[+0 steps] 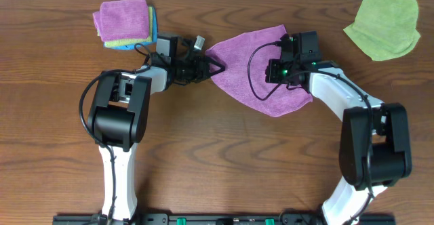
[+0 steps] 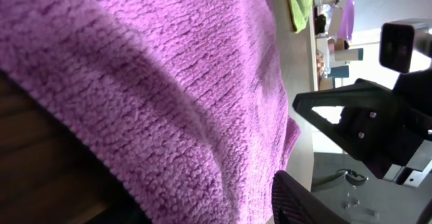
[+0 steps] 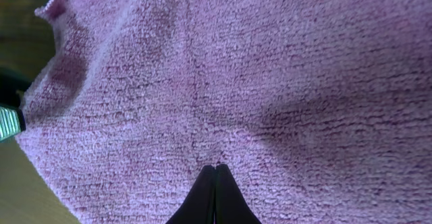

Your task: Fold the cloth

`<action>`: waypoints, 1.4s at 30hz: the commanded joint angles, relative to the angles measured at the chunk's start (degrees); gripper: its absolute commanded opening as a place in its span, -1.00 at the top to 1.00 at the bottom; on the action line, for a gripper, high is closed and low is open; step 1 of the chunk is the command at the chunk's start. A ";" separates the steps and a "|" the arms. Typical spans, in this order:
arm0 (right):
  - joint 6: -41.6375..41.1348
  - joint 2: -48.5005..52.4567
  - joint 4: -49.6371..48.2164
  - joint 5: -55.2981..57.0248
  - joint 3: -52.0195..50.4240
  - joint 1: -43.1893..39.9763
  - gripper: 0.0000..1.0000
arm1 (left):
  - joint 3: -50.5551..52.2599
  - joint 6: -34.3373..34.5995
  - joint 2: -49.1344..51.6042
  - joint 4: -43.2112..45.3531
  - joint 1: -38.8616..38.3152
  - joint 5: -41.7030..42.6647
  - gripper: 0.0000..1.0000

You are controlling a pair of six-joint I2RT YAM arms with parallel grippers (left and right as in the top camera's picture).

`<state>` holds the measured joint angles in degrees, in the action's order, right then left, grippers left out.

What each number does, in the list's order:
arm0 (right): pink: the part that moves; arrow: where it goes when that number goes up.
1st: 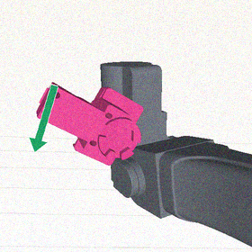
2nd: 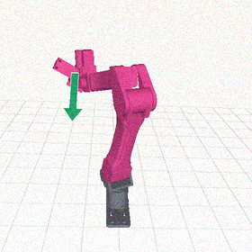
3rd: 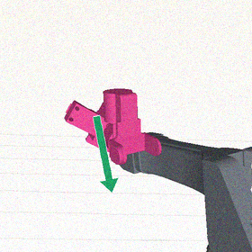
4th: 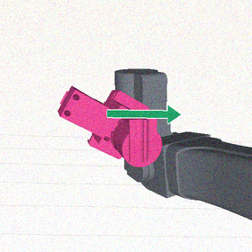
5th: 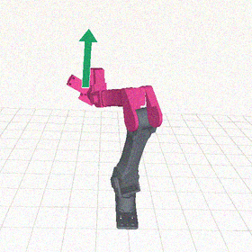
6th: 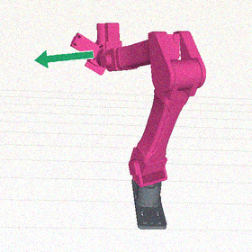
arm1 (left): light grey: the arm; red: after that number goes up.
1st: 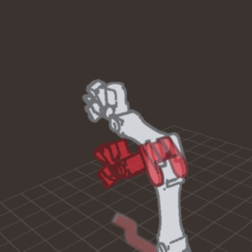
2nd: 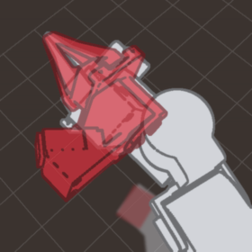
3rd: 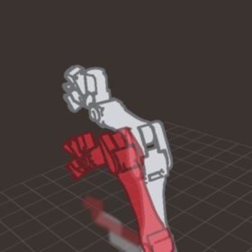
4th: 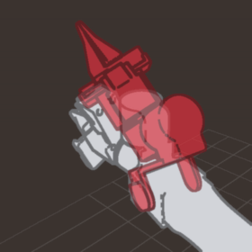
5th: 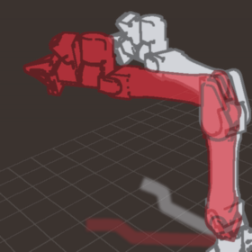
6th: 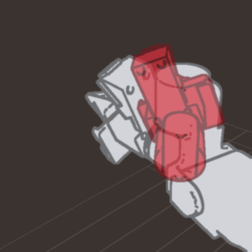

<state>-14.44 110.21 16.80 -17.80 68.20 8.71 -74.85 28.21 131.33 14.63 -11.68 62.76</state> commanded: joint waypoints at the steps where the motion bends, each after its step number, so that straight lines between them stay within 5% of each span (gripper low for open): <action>1: 1.33 0.72 -0.57 1.97 1.07 0.37 0.97 | -0.24 -1.40 -0.09 -1.05 0.02 -0.76 -0.01; 13: 3.15 3.67 1.25 10.49 1.44 -0.04 0.97 | -0.26 -1.20 -0.09 -1.18 0.02 -0.15 0.04; 25: 6.82 3.67 16.48 19.98 11.87 -1.18 0.98 | -0.26 -1.42 -0.09 -1.16 0.02 -0.87 0.03; 42: 4.13 3.69 28.59 25.55 11.65 -1.18 0.97 | -0.26 -1.46 -0.09 -1.14 0.02 -1.49 0.05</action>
<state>-9.02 113.95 45.08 6.31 79.68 7.73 -74.85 28.03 131.33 13.65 -11.68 62.13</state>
